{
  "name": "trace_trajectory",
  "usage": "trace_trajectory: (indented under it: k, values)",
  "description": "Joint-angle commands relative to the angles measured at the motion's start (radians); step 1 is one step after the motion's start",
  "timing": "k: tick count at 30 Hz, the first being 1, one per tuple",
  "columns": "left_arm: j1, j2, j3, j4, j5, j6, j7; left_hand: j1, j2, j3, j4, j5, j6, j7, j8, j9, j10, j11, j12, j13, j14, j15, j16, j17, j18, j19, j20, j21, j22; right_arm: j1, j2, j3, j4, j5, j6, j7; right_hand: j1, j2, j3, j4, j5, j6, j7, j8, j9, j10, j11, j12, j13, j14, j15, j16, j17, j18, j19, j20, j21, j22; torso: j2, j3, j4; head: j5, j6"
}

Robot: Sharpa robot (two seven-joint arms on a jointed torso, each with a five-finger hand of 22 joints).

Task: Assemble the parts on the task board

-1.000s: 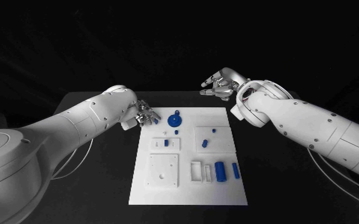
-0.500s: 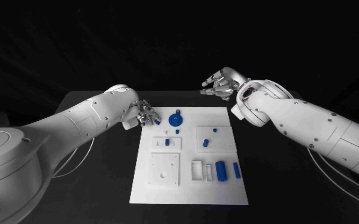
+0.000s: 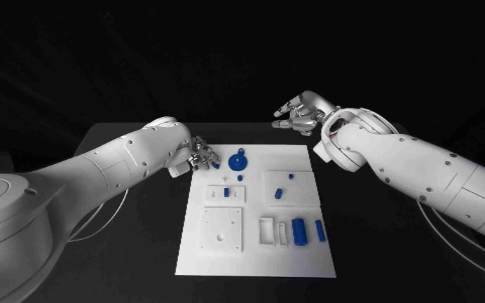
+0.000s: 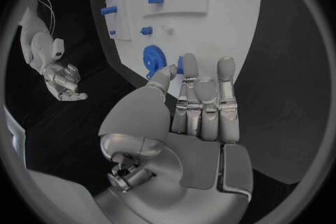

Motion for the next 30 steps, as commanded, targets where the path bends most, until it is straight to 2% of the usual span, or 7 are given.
trace_trajectory:
  k: [1, 7, 11, 20, 29, 30]
  values:
    - [0.0, -0.005, 0.0, 0.018, -0.016, -0.062, 0.006, -0.012, -0.001, 0.079, -0.063, 0.007, 0.049, -0.037, -0.007, 0.374, 0.019, -0.008, 0.01, 0.007, 0.012, -0.003, -0.008, 0.012, 0.01, -0.001, -0.009, 0.011, 0.02, 0.0, -0.002, 0.0, 0.002, 0.0, 0.002, 0.007, -0.005, 0.003, -0.001, 0.003, 0.003, -0.005, 0.0, -0.004, -0.001, -0.001, 0.001, 0.0, -0.001, 0.002, 0.004, -0.004, 0.0, 0.014, 0.03, 0.005, -0.001, 0.114, 0.0, -0.0002, 0.0006, 0.001, 0.001]
    - [0.002, -0.032, 0.001, 0.066, -0.016, -0.11, 0.002, -0.02, -0.011, 0.089, -0.065, 0.043, 0.064, -0.042, -0.017, 0.403, 0.035, -0.014, 0.013, 0.012, 0.033, -0.008, -0.01, 0.042, 0.011, 0.009, -0.015, 0.022, 0.02, 0.0, -0.008, 0.0, 0.005, 0.002, 0.0, 0.008, -0.005, 0.003, -0.001, 0.003, 0.003, -0.005, 0.0, -0.004, -0.001, -0.001, 0.001, 0.0, -0.001, 0.002, 0.004, -0.004, 0.0, 0.014, 0.03, 0.005, -0.001, 0.114, -0.002, -0.0002, 0.0017, 0.003, 0.0]
    - [0.01, -0.062, 0.002, 0.119, -0.017, -0.132, -0.006, -0.026, -0.016, 0.096, -0.068, 0.056, 0.074, -0.044, -0.022, 0.411, 0.047, -0.016, 0.007, 0.011, 0.049, -0.011, -0.014, 0.068, 0.011, 0.015, -0.018, 0.027, 0.02, 0.0, -0.013, 0.0, 0.008, 0.004, 0.0, 0.008, -0.005, 0.003, -0.001, 0.003, 0.003, -0.005, 0.0, -0.004, -0.001, -0.001, 0.001, 0.0, -0.001, 0.002, 0.004, -0.004, 0.0, 0.014, 0.03, 0.005, -0.001, 0.114, -0.003, -0.0006, 0.0031, 0.004, -0.002]
    - [0.032, -0.139, 0.001, 0.251, -0.026, -0.167, -0.04, -0.029, -0.021, 0.103, -0.073, 0.073, 0.081, -0.046, -0.024, 0.414, 0.063, -0.019, -0.004, 0.012, 0.065, -0.014, -0.025, 0.103, 0.011, 0.019, -0.02, 0.032, 0.019, 0.0, -0.02, 0.0, 0.009, 0.006, -0.002, 0.009, -0.005, 0.002, -0.004, 0.004, 0.004, -0.004, 0.0, -0.004, -0.001, -0.002, 0.001, -0.001, -0.001, 0.002, 0.004, -0.005, -0.001, 0.014, 0.03, 0.005, -0.003, 0.114, -0.016, -0.0038, 0.0136, 0.003, -0.011]
    - [0.041, -0.223, -0.004, 0.4, -0.034, -0.215, -0.096, -0.036, -0.027, 0.108, -0.076, 0.096, 0.092, -0.049, -0.025, 0.409, 0.074, -0.022, -0.008, 0.012, 0.077, -0.016, -0.031, 0.13, 0.008, 0.021, -0.023, 0.034, 0.019, -0.003, -0.023, 0.001, -0.001, 0.01, -0.002, 0.009, -0.005, 0.002, -0.004, 0.004, 0.004, -0.004, 0.0, -0.004, -0.001, -0.002, 0.001, -0.001, -0.001, 0.002, 0.004, -0.005, -0.001, 0.014, 0.03, 0.005, -0.003, 0.114, -0.031, -0.0064, 0.0216, 0.002, -0.025]
    - [0.041, -0.223, -0.004, 0.4, -0.034, -0.215, -0.096, -0.036, -0.027, 0.108, -0.076, 0.096, 0.092, -0.049, -0.025, 0.409, 0.074, -0.022, -0.008, 0.012, 0.077, -0.016, -0.031, 0.13, 0.008, 0.021, -0.023, 0.034, 0.019, -0.003, -0.023, 0.001, -0.001, 0.01, -0.002, 0.009, -0.005, 0.002, -0.004, 0.004, 0.004, -0.004, 0.0, -0.004, -0.001, -0.002, 0.001, -0.001, -0.001, 0.002, 0.004, -0.005, -0.001, 0.014, 0.03, 0.005, -0.003, 0.114, -0.031, -0.0064, 0.0216, 0.002, -0.025]
